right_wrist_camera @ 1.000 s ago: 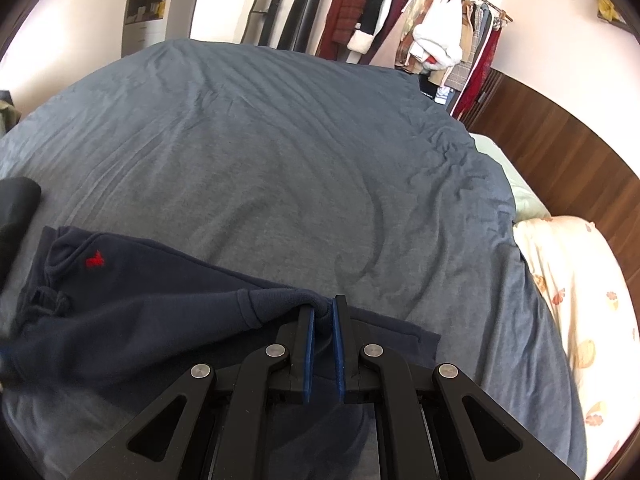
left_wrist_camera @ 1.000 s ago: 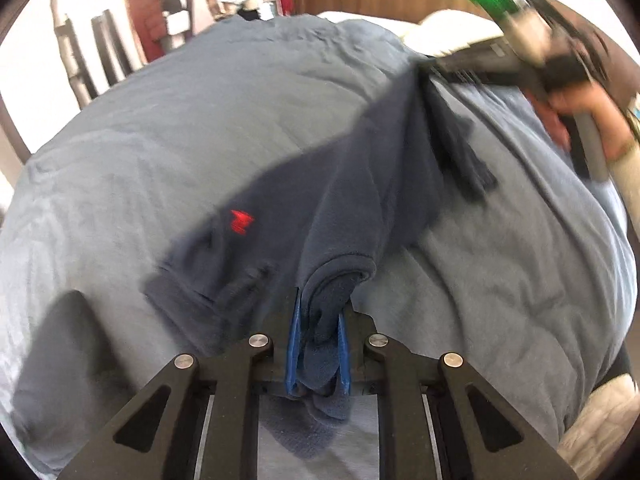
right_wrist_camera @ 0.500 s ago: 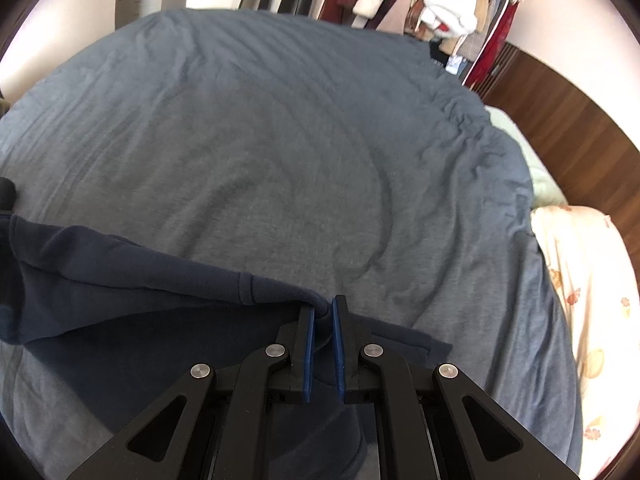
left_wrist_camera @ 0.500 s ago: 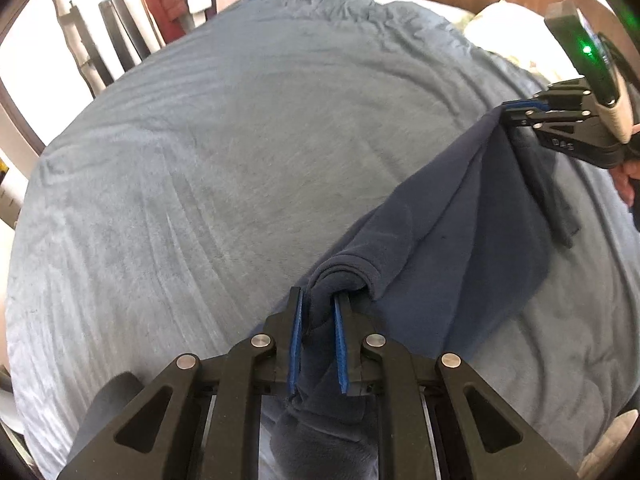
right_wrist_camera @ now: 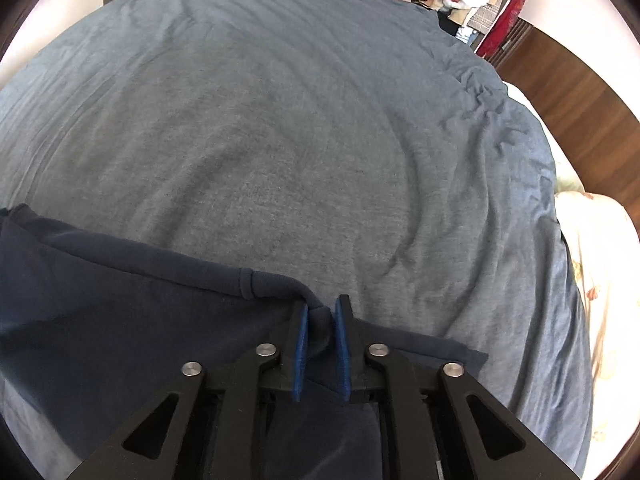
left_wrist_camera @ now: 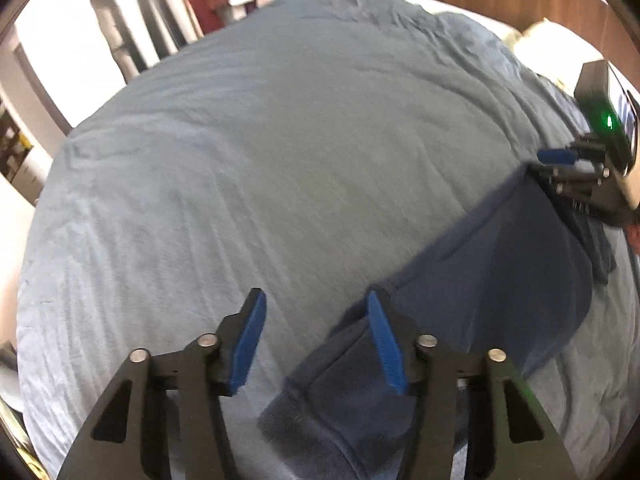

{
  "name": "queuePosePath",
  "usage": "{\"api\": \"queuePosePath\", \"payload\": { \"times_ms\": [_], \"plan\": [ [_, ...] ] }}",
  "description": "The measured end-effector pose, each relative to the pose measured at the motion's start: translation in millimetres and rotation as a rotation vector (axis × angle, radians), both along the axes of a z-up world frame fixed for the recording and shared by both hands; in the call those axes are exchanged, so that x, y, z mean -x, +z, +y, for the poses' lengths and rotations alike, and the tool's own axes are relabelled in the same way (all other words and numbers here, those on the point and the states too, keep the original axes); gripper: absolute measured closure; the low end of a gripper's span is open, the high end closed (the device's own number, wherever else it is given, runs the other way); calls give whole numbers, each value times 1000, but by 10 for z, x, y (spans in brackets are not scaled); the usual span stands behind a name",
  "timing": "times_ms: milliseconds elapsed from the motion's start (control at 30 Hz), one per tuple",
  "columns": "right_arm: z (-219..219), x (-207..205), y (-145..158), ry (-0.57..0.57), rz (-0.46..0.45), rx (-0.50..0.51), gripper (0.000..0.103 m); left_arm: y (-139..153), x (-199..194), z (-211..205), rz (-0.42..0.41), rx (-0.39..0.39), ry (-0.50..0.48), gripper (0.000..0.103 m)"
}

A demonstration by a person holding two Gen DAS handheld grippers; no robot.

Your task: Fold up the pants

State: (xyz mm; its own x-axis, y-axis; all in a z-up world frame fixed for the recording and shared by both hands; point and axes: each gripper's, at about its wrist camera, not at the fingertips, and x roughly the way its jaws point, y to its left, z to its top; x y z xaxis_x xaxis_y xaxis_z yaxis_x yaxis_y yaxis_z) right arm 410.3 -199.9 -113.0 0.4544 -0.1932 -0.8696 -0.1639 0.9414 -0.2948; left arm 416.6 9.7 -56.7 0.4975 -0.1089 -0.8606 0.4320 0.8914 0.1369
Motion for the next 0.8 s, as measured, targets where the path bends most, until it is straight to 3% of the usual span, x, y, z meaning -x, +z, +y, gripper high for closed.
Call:
{"api": "queuePosePath", "payload": {
  "times_ms": [33, 100, 233, 500, 800],
  "plan": [
    [25, 3, 18, 0, -10, 13, 73, 43, 5, 24, -16, -6, 7, 48],
    [52, 3, 86, -9, -32, 23, 66, 107, 31, 74, -36, -26, 24, 48],
    [111, 65, 290, -7, -57, -14, 66, 237, 237, 152, -50, -16, 10, 48],
    [229, 565, 729, 72, -128, -115, 66, 571, 699, 65, -83, 109, 25, 48],
    [14, 1175, 1011, 69, -219, -288, 66, 768, 1069, -374, -141, 199, -38, 45]
  ]
}}
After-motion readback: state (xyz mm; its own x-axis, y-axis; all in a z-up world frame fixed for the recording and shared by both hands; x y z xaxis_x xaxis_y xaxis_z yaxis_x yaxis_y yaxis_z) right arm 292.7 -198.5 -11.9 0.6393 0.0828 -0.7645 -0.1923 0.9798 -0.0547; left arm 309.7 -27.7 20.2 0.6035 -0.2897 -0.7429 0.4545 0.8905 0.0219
